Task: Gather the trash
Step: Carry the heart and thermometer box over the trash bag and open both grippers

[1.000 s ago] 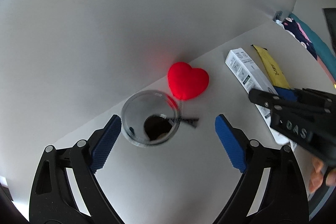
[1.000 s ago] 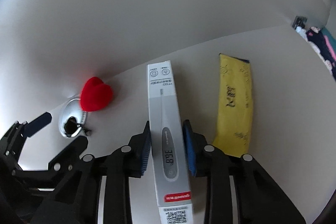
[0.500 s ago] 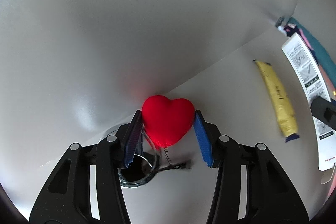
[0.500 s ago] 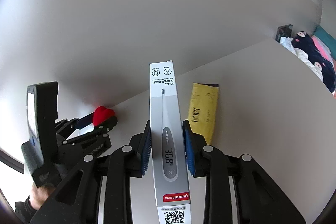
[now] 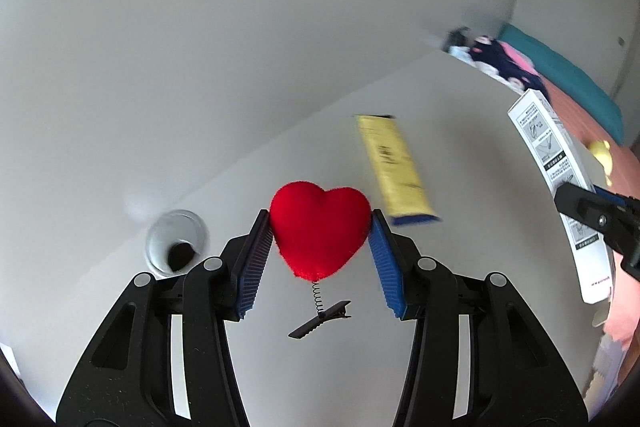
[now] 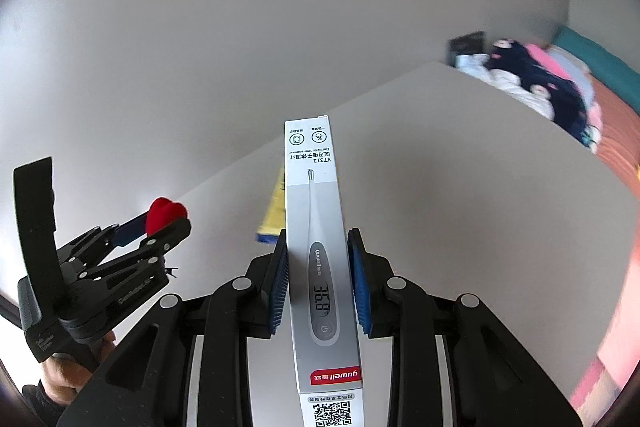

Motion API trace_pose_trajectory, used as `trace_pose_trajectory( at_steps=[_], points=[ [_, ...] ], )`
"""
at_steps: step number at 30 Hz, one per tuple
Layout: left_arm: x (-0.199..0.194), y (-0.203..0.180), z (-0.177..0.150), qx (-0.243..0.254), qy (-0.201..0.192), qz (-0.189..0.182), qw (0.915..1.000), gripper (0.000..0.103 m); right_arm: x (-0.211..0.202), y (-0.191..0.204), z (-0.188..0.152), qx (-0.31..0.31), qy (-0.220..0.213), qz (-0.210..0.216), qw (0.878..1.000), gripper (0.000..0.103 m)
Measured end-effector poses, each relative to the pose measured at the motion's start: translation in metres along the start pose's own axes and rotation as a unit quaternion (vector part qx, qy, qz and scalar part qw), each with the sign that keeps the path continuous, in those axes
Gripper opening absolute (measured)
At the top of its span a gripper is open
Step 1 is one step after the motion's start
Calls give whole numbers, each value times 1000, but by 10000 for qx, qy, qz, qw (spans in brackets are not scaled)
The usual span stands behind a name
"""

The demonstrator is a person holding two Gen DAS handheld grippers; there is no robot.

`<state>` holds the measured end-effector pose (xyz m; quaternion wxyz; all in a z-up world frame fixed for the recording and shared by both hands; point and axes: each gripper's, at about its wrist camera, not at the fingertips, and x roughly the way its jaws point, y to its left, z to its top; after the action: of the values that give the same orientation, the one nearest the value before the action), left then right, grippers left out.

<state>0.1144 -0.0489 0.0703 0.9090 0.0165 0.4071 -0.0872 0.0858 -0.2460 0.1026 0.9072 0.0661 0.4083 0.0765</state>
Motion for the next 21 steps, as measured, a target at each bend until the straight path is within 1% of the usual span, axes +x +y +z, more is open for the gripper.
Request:
trace_pose_trajectory(
  at_steps=[3,4,10,13,21],
  points=[
    [-12,-25,-6,138,-31,-149,9998,49,-21,-18,-9,119,-102,-105,9998,30],
    [-11,-40,-3,197,-37,-201,9996,49,-30,-25,-14,182,-146,-146,9996,30],
    [-26,-124,-22,684,-80,-568,9960,49,-83,-71,-44,546,-398,-356,9971,30],
    [-36,-169,-37,1003,-90,-806,9916,49,-107,-96,-63,731,-499,-500,9948,30],
    [-54,-262,-69,1569,-48,-1373,9780,49,-159,-165,-116,1308,-674,-907,9849,30]
  ],
)
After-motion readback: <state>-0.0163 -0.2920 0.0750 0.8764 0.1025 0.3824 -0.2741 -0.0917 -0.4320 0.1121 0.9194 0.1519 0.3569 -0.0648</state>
